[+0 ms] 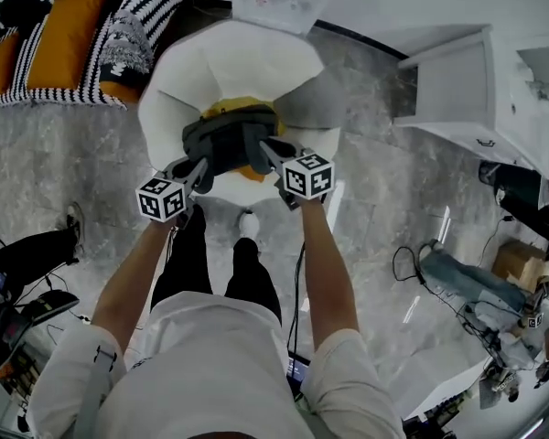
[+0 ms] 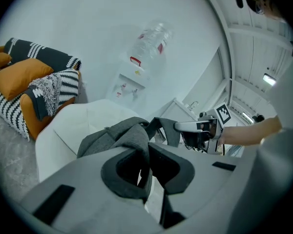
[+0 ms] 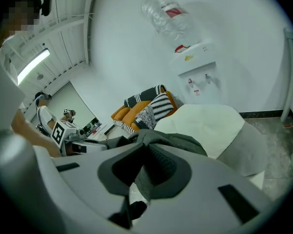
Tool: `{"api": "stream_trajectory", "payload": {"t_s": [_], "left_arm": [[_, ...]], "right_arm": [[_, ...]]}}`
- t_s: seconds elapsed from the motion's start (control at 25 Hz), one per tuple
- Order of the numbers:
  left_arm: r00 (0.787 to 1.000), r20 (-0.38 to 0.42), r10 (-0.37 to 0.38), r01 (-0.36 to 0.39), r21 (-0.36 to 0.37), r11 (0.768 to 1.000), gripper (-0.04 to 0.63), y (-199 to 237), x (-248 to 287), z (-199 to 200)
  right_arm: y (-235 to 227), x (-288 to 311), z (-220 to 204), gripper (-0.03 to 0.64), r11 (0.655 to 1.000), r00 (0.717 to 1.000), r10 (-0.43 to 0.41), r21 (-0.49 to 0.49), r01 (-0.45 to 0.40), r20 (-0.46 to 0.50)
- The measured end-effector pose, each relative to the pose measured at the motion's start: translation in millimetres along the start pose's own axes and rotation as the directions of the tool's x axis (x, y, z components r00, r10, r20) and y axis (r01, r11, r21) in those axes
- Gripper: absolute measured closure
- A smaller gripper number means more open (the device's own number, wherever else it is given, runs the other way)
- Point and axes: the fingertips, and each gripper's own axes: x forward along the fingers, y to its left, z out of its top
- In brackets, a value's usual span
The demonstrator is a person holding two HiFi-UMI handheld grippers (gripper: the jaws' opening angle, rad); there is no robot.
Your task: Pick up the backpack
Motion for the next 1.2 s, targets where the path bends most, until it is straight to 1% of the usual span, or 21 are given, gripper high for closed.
{"api": "stream_trajectory", "payload": {"t_s": [0.2,0.36,0.64,0.76,1.0,1.2], "left_arm": [[1.000,0.026,0.005,-0.006,0.030,1.000,0.565,-25.1,-9.0,10.1],[0.999,0.043,0.024,-0.026,0.067,0.997,0.565,-41.6,-22.9,17.3],[0.994,0.099,0.051,-0.061,0.103,0.993,0.565,-71.2,-55.1,28.5],[0.992,0.110,0.053,-0.066,0.112,0.992,0.565,-82.6,-64.6,36.2],[0.990,0.139,0.012,-0.031,0.135,0.990,0.565,-107.6,-82.9,59.1],[0.987,0.152,-0.044,0.016,0.178,0.984,0.565,-126.9,-94.0,77.5]], "right_arm": [[11.8,-28.7,1.0,0.581,1.000,0.999,0.030,0.002,-0.030,0.044],[25.5,-47.8,0.9,0.581,0.998,0.997,0.055,-0.020,-0.054,0.059],[60.0,-77.8,10.3,0.581,0.992,0.988,0.117,-0.064,-0.111,0.104],[69.9,-89.7,17.3,0.581,0.990,0.985,0.130,-0.076,-0.122,0.113],[89.4,-114.8,36.4,0.581,0.990,0.977,0.131,-0.078,-0.120,0.166],[101.4,-138.4,51.4,0.581,0.993,0.969,0.107,-0.078,-0.091,0.221]]}}
